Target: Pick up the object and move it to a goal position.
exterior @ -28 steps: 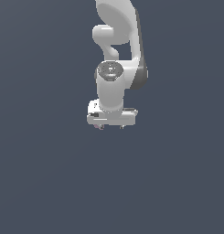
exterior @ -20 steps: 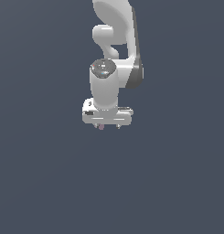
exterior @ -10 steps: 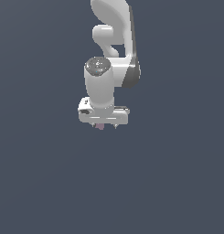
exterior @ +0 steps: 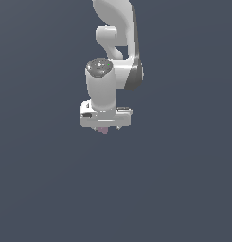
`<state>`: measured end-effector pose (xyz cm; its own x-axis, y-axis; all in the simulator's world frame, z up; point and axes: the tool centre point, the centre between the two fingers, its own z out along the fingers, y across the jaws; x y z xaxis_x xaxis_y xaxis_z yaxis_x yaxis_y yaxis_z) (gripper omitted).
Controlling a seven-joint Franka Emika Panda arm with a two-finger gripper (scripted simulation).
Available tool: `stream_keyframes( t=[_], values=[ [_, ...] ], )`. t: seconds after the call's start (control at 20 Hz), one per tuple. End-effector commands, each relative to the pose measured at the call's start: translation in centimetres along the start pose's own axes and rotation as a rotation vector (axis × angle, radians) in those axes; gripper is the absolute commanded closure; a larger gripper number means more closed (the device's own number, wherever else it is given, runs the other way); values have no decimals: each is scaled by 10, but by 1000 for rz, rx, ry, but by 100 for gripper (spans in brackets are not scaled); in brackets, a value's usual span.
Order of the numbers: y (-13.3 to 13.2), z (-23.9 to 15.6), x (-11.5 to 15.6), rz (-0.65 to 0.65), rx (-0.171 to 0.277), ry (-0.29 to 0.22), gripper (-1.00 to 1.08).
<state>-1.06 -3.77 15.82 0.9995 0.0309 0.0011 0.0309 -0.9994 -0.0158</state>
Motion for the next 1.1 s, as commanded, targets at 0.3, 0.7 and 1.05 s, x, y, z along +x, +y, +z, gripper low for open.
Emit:
stream_keyframes(
  t=[0.3, 0.7, 1.05],
  values=[
    [8, 2, -13, -187, -1, 0, -92],
    [16, 4, -28, -384, -3, -1, -92],
    [23, 6, -41, -558, -5, -2, -92]
  ],
)
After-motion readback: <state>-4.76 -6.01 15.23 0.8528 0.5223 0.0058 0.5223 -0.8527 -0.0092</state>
